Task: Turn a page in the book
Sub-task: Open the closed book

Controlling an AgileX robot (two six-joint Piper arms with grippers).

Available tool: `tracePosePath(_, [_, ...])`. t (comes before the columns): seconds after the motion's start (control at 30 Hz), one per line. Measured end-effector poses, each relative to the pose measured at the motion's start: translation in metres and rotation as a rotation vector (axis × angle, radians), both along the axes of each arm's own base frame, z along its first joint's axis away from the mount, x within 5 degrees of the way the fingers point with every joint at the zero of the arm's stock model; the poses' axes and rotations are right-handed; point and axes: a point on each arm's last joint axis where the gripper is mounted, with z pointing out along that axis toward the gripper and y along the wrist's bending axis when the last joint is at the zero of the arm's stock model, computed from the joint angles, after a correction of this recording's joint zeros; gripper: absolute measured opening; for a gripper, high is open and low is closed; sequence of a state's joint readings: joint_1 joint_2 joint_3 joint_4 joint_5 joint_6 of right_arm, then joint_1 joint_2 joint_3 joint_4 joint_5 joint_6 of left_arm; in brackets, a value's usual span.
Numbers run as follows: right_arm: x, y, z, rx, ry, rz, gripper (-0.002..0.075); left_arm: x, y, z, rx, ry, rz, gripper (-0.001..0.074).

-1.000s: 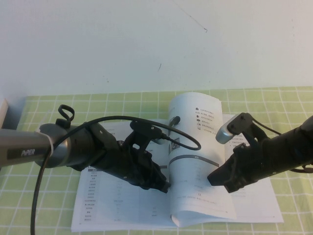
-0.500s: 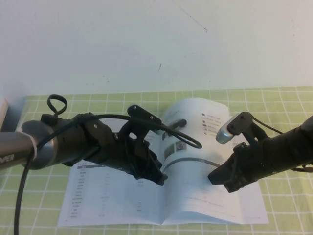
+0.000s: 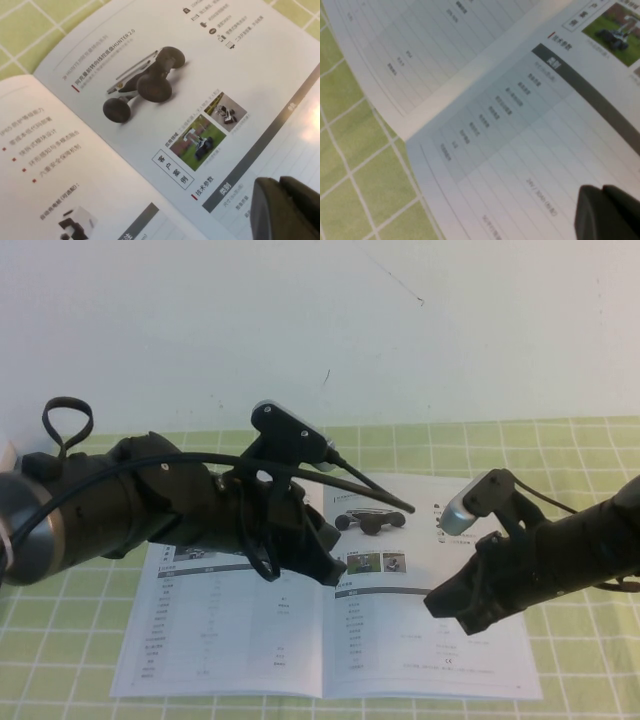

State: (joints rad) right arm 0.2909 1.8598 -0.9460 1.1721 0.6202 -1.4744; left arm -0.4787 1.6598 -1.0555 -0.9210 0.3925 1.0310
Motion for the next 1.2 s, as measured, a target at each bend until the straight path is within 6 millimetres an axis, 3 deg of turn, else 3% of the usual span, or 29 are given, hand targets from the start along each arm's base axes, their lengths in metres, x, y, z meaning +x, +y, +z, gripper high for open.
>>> tracePosePath(0.2, [0.000,-0.002,0.014,-0.010,-0.059,-0.002,-0.0002,0.001,0.000,-0.004,0.028,-0.002,-0.016,-0.0003])
tracePosePath(0.37, [-0.005,-0.013,0.037,-0.115,-0.120,-0.025,-0.0002,0.007,-0.003,-0.031,0.066,0.068,-0.026,-0.0002])
tracePosePath(0.67, [-0.030,-0.051,0.074,-0.468,-0.100,-0.112,-0.0002,0.015,-0.006,-0.075,0.124,0.171,-0.007,-0.0004])
tracePosePath(1.0, [-0.033,-0.058,0.067,-0.532,0.016,-0.200,0.0002,0.019,-0.007,-0.098,0.122,0.282,0.057,-0.0004])
tracePosePath(1.13, [-0.029,-0.056,0.061,-0.500,0.056,-0.277,0.0109,0.019,-0.008,-0.099,0.118,0.295,0.060,-0.0004])
tracePosePath(1.2, [-0.025,-0.052,0.058,-0.452,0.062,-0.323,0.0230,0.019,-0.008,-0.099,0.117,0.299,0.060,-0.0004])
